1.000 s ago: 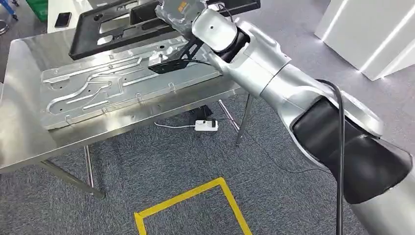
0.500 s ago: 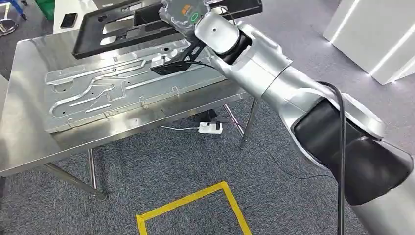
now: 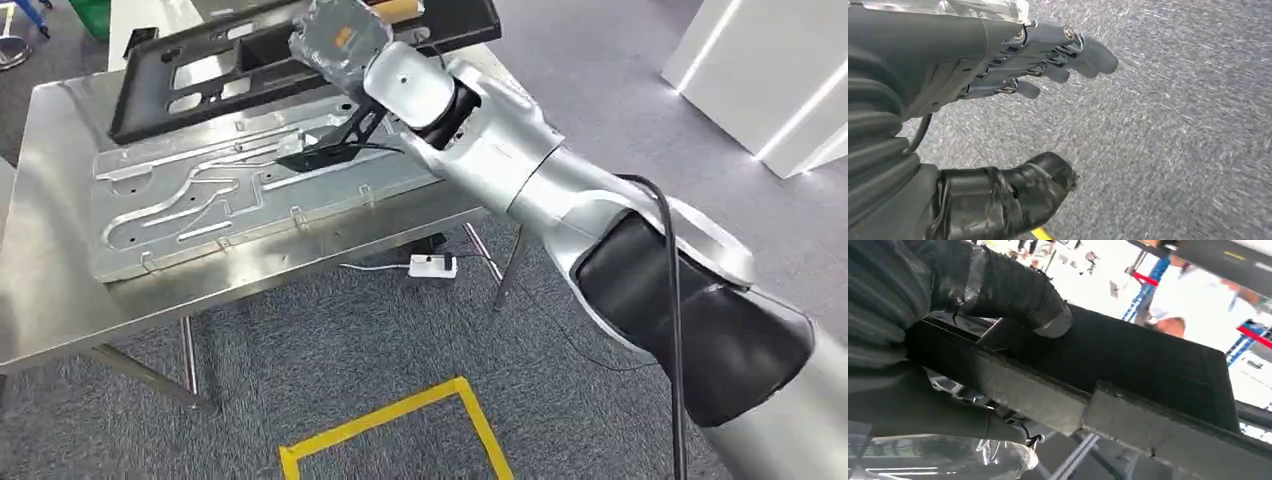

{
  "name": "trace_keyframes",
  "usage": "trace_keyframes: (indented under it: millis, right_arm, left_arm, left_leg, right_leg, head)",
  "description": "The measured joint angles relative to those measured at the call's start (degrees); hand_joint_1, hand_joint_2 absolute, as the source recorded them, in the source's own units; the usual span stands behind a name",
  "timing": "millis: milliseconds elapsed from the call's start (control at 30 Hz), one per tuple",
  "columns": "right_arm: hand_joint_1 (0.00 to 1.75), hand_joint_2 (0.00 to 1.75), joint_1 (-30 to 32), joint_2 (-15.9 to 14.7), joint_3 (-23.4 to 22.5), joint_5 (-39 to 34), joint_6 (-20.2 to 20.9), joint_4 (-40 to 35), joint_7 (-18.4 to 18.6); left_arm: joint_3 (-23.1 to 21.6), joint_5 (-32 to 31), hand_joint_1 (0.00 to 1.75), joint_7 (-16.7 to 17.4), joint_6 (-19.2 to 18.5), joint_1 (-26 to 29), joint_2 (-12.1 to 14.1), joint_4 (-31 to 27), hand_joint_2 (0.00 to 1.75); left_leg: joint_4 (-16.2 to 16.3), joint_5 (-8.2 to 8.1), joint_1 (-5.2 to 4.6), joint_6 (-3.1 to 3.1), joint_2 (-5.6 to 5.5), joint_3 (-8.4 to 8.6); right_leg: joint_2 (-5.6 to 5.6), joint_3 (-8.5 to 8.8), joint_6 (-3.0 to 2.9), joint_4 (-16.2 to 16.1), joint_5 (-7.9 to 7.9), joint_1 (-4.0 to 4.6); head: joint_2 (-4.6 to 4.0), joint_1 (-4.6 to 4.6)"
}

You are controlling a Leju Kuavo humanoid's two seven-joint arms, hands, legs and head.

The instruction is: Take the parts from the cabinet and place them on the table.

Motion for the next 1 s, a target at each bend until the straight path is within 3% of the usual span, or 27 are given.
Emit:
trace_keyframes:
  millis: [67,167,200,233,333,367,400,467,533,567,633,667,700,733,767,833,867,900,1000]
  right_arm:
    - [1.75,1.75,-0.1,0.3,0.0,0.0,-0.3,0.2,0.1]
    - [1.75,1.75,-0.1,1.9,0.0,-0.1,-1.0,0.3,0.1]
    - [1.75,1.75,0.0,2.4,0.0,-0.1,-1.1,0.4,0.1]
    - [1.75,1.75,0.1,2.8,0.0,-0.1,-1.2,0.5,0.1]
    - [1.75,1.75,-0.1,3.9,0.0,-0.1,-1.4,0.7,0.0]
    - [1.75,1.75,-0.2,4.2,0.0,-0.1,-1.6,0.7,0.0]
    - [1.75,1.75,-0.4,4.7,0.0,-0.1,-1.7,0.7,0.0]
    - [1.75,1.75,-0.1,5.3,0.0,-0.1,-1.8,1.0,-0.1]
    - [1.75,1.75,0.0,5.9,0.0,-0.2,-1.9,1.2,-0.1]
    - [1.75,1.75,0.0,5.9,0.0,-0.2,-1.9,1.3,-0.1]
    - [1.75,1.75,0.2,6.4,0.0,-0.2,-2.3,1.5,-0.2]
    - [1.75,1.75,0.5,6.7,0.0,-0.3,-2.3,1.6,-0.3]
    - [1.75,1.75,1.0,6.9,0.0,-0.3,-2.4,1.7,-0.4]
    - [1.75,1.75,1.5,7.0,0.0,-0.3,-2.4,1.7,-0.5]
    - [1.75,1.75,1.7,7.1,0.0,-0.3,-2.4,1.9,-0.5]
    - [1.75,1.75,1.7,7.3,0.0,-0.3,-2.4,2.0,-0.4]
    - [1.75,1.75,1.6,7.3,0.0,-0.3,-2.5,2.1,-0.4]
    - [1.75,1.75,1.6,7.3,0.0,-0.3,-2.6,2.1,-0.4]
    - [1.75,1.75,1.6,7.4,0.0,-0.3,-2.6,2.3,-0.4]
  left_arm:
    - [0.0,-0.1,0.0,0.0,0.0,0.0,0.0,0.0,1.75]
    - [0.0,-0.4,0.0,-0.2,-0.4,0.0,0.1,0.0,1.75]
    - [0.0,-0.5,0.0,-0.2,-0.5,0.0,0.2,0.0,1.75]
    - [0.0,-0.6,0.0,-0.2,-0.5,0.0,0.2,0.0,1.75]
    - [0.0,-0.7,0.0,-0.2,-0.5,0.0,0.1,0.0,1.75]
    - [0.0,-0.7,0.0,-0.2,-0.5,0.0,0.1,0.0,1.75]
    - [0.0,-0.8,0.0,-0.1,-0.5,-0.1,0.1,0.0,1.75]
    - [0.0,-0.9,0.0,0.2,-0.5,0.0,0.1,0.0,1.75]
    - [0.0,-1.0,0.0,0.3,-0.5,0.1,0.1,0.1,1.75]
    - [0.0,-1.1,0.0,0.3,-0.5,0.2,0.1,0.2,1.75]
    - [0.0,-1.2,0.0,0.3,-0.5,0.2,0.3,0.2,1.75]
    - [0.0,-1.2,0.0,0.3,-0.5,0.2,0.2,0.2,1.75]
    - [0.0,-1.2,0.0,0.3,-0.5,0.2,0.1,0.2,1.75]
    - [0.0,-1.2,0.0,0.3,-0.5,0.2,0.1,0.2,1.75]
    - [0.0,-1.2,0.0,0.3,-0.5,0.2,0.1,0.2,1.75]
    - [0.0,-1.3,0.0,0.3,-0.5,0.2,0.1,0.2,1.75]
    - [0.0,-1.3,0.0,0.3,-0.5,0.2,0.0,0.3,1.75]
    - [0.0,-1.3,0.0,0.3,-0.5,0.1,0.0,0.3,1.75]
    - [0.0,-1.3,0.0,0.3,-0.5,0.1,0.0,0.3,1.75]
  left_leg:
    - [-0.5,-0.19,0.08,0.64,-0.16,0.78]
    - [-0.4,-0.75,-0.16,1.28,-0.14,1.44]
    - [-0.4,-1.05,-0.22,1.34,-0.15,1.75]
    - [-0.3,-1.35,-0.27,1.31,-0.22,2.14]
    - [0.0,-2.44,-0.29,1.01,-0.61,3.31]
    - [0.2,-2.77,-0.52,0.73,-0.72,3.23]
    - [0.5,-2.9,-0.64,0.45,-0.85,3.04]
    - [0.0,-2.84,-0.24,-0.09,-0.86,3.03]
    - [0.5,-3.56,-0.03,-0.69,-0.76,2.91]
    - [2.3,-4.58,-0.1,-1.0,-0.45,2.17]
    - [10.3,-8.03,0.03,-1.54,-0.31,-2.01]
    - [14.1,-9.05,0.13,-1.8,-0.27,-4.26]
    - [16.0,-8.91,0.27,-2.0,-0.22,-5.69]
    - [15.3,-7.55,0.4,-2.14,-0.14,-5.78]
    - [12.1,-5.13,0.5,-2.2,-0.08,-4.66]
    - [2.5,-0.04,0.61,-2.25,0.09,-0.35]
    - [0.5,-0.93,0.43,-2.17,0.15,0.83]
    - [-0.2,-0.8,0.07,-1.38,-0.09,1.03]
    - [-0.1,-0.9,-0.11,-0.38,-0.08,1.14]
  right_leg:
    - [-0.05,-1.42,0.34,3.4,-1.82,-0.18]
    - [-0.04,-8.56,0.26,15.6,-5.55,-0.15]
    - [-0.03,-10.18,0.12,17.4,-4.97,-0.15]
    - [-0.03,-10.27,-0.11,16.2,-3.06,-0.11]
    - [0.05,-5.37,-1.18,3.7,4.78,0.22]
    - [0.2,-4.34,-1.45,2.1,4.26,0.6]
    - [0.15,-3.76,-1.42,0.4,3.54,0.4]
    - [0.2,-3.73,-1.63,0.6,3.53,0.84]
    - [0.04,-2.85,-2.22,-0.5,3.82,0.33]
    - [0.02,-2.56,-2.32,-0.8,3.8,0.23]
    - [0.01,-2.37,-2.77,-0.8,3.6,0.25]
    - [0.01,-2.24,-2.88,-0.8,3.48,0.28]
    - [0.06,-2.1,-2.88,-0.8,3.29,0.29]
    - [0.07,-1.9,-2.83,-0.7,3.12,0.31]
    - [0.09,-1.7,-2.7,-0.5,2.85,0.29]
    - [0.07,-1.38,-2.27,-0.1,2.24,0.13]
    - [0.1,-1.41,-1.94,0.0,2.04,0.29]
    - [0.19,-1.6,-1.65,0.2,1.92,0.44]
    - [0.16,-1.35,-0.86,-0.2,1.86,0.36]
  head:
    - [0.0,0.09]
    - [0.0,0.09]
    - [0.0,0.04]
    - [0.0,0.04]
    - [0.0,0.07]
    - [0.0,-0.04]
    - [0.0,0.02]
    - [0.0,0.04]
    - [0.0,0.0]
    - [0.0,-0.28]
    - [0.0,-0.35]
    - [0.0,-0.37]
    - [0.0,-0.37]
    - [0.0,-0.37]
    - [0.0,-0.35]
    - [0.0,-0.37]
    - [0.0,-0.41]
    - [0.0,-0.33]
    - [0.0,-0.3]
